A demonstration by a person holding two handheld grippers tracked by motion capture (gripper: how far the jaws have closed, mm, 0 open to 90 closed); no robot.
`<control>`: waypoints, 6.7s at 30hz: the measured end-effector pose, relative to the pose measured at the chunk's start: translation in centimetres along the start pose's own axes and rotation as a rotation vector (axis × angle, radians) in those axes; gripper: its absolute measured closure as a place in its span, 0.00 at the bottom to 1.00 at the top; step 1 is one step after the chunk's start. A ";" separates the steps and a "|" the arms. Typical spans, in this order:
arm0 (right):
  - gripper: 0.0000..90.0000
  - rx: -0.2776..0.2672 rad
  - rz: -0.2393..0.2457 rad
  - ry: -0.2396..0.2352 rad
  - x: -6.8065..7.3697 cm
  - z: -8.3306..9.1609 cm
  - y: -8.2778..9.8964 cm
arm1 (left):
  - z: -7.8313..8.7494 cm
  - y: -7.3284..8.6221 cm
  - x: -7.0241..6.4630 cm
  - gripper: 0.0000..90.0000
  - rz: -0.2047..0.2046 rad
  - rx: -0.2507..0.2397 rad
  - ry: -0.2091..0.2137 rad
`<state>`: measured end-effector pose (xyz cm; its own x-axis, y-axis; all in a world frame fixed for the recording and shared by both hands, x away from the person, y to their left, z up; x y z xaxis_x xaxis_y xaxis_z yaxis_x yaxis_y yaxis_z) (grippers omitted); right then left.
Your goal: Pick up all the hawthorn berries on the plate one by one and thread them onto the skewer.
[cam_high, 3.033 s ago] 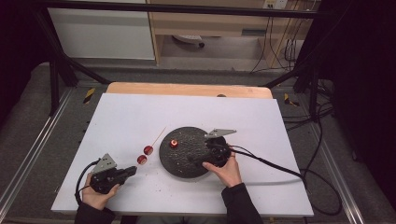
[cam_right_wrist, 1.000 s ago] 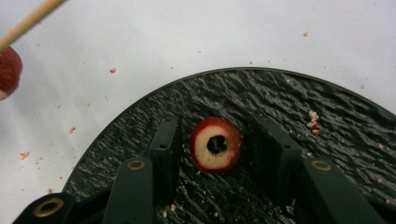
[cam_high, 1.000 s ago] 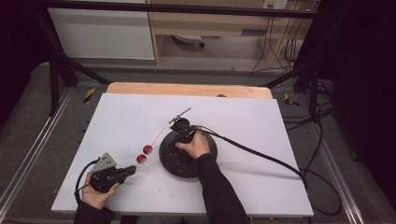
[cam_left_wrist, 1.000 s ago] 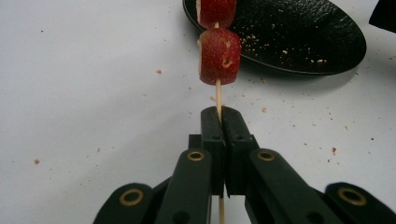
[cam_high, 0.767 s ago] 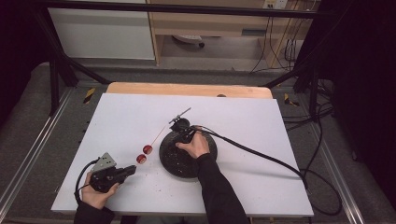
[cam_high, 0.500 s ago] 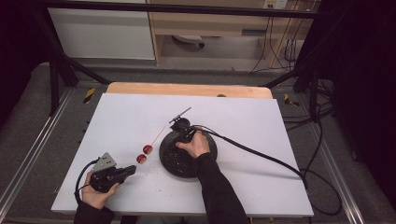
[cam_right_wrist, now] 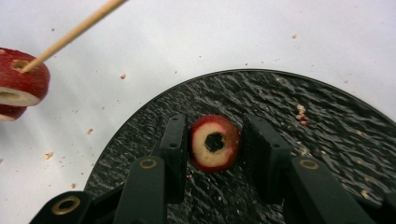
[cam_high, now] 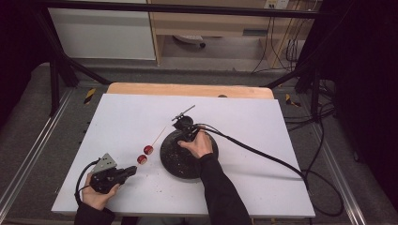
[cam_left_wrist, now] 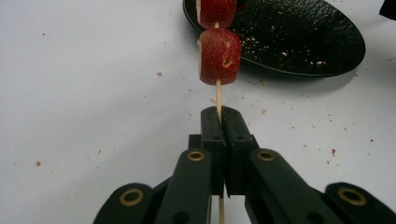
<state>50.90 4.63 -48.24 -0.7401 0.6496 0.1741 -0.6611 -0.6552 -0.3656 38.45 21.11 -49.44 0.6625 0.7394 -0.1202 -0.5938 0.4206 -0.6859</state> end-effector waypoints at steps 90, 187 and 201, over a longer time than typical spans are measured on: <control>0.70 -1.008 -0.519 -0.265 -2.2 9.6 5.2 | -2.2 -2.5 -6.0 0.98 -0.057 -0.096 0.020; 0.70 -1.059 -0.525 -0.371 -1.6 10.5 4.9 | -5.8 -9.4 -9.7 0.98 0.006 -0.190 0.036; 0.28 -0.864 -0.361 -0.224 -2.1 10.6 6.2 | -5.0 -7.6 -8.2 0.98 0.009 -0.149 0.029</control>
<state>47.01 -4.90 -41.18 -0.5754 0.6094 0.5455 -0.6007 0.1378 -0.7875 39.83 9.23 -46.77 0.6715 0.7264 -0.1465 -0.5270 0.3292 -0.7835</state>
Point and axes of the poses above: each handheld gripper's, and its own axes: z roughly backward along the jaws, y roughly out of its underside, x roughly to its left, the point moved 10 cm from there along -z, roughly forward along the jaws, and after that the axes turned 12 degrees about x, right-handed, at the moved point
